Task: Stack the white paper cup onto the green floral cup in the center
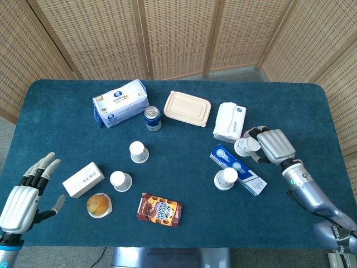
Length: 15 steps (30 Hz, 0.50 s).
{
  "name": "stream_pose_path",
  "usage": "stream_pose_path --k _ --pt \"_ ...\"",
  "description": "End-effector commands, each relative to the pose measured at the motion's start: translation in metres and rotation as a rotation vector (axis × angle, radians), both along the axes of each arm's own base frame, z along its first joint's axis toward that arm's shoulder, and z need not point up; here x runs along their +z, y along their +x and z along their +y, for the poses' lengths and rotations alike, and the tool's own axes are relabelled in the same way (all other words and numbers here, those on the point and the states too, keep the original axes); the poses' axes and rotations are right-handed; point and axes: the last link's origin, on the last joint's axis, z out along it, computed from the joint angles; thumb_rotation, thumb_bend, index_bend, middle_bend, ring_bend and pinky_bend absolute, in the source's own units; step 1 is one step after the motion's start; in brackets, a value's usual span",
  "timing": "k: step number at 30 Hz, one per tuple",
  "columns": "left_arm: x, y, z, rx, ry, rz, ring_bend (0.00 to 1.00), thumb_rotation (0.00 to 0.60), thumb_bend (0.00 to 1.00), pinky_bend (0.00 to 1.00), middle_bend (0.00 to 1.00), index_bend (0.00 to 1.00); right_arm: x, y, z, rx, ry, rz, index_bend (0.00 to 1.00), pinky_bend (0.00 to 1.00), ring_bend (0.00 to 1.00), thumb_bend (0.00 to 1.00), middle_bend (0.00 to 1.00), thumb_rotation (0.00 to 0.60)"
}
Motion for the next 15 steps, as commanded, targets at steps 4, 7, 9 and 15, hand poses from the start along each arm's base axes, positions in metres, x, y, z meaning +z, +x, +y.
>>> stream_pose_path --k 4,7,9,15 --pt "-0.001 0.001 0.001 -0.004 -0.003 -0.001 0.00 0.600 0.44 0.11 0.02 0.03 0.001 0.017 0.008 0.018 0.026 0.004 0.42 0.57 0.25 0.47 0.39 0.600" --pt "-0.001 0.001 0.001 -0.007 -0.005 -0.001 0.00 0.600 0.44 0.11 0.02 0.03 0.001 0.023 0.010 0.027 0.030 0.011 0.42 0.57 0.25 0.47 0.39 0.600" --pt "-0.001 0.001 0.001 -0.007 -0.006 -0.003 0.00 0.600 0.43 0.11 0.02 0.03 0.001 0.026 0.010 0.029 0.032 0.015 0.42 0.57 0.25 0.47 0.39 0.600" --pt "-0.002 0.000 0.002 -0.010 -0.007 -0.005 0.00 0.600 0.44 0.11 0.02 0.03 0.002 0.030 0.010 0.018 0.031 0.017 0.42 0.57 0.25 0.47 0.39 0.600"
